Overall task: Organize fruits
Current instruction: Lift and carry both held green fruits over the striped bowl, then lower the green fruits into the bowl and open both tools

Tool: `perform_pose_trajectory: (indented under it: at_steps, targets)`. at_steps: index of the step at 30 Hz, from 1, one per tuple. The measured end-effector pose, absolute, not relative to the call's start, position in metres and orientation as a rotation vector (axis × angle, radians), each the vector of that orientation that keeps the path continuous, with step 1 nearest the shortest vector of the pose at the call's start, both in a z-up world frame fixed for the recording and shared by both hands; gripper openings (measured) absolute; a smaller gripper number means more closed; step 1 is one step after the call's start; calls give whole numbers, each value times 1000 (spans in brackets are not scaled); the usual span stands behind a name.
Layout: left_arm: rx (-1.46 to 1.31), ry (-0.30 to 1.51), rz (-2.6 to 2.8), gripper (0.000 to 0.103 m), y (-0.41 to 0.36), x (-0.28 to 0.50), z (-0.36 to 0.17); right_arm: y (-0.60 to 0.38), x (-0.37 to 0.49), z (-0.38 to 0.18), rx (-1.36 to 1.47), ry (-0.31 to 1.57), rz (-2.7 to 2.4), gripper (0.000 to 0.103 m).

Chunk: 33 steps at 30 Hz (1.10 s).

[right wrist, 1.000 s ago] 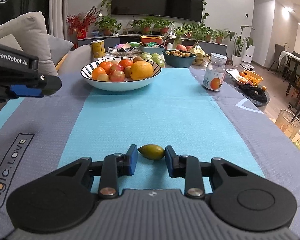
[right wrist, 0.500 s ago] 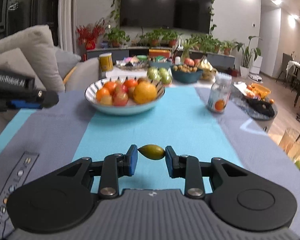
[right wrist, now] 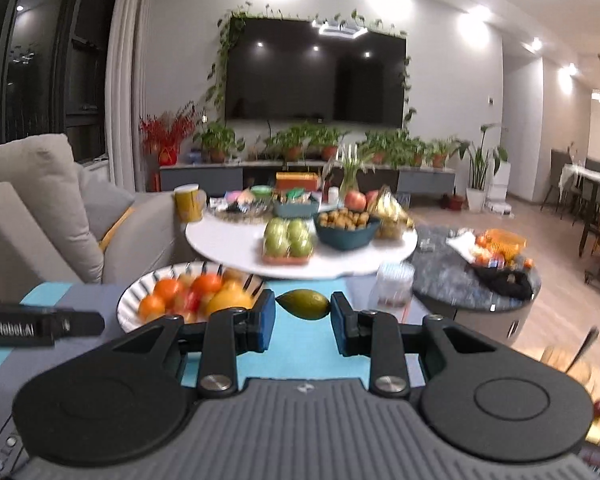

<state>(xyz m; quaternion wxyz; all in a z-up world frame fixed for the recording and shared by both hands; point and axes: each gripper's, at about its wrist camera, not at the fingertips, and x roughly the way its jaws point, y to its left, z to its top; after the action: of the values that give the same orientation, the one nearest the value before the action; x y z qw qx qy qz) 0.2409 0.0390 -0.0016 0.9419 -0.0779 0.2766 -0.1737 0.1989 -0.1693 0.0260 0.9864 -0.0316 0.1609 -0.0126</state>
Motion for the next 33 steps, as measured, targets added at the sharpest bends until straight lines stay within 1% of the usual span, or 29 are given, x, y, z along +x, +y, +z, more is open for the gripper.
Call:
perform_pose_trajectory:
  at_steps: [3,7,10,33]
  targets:
    - [-159,570,-354,30,31,248,-3,-171,207,31,-82,308,26,69]
    - [-152,580,-356,30,21,253,-4,-181,226,29,-8,369,116,69]
    - [-135,582,-351,30,15,256,-6,-178,233,25,-9,388,150,69]
    - [-152,660,-329,30,9,300,-33,-168,272,-8,31,544,296,69]
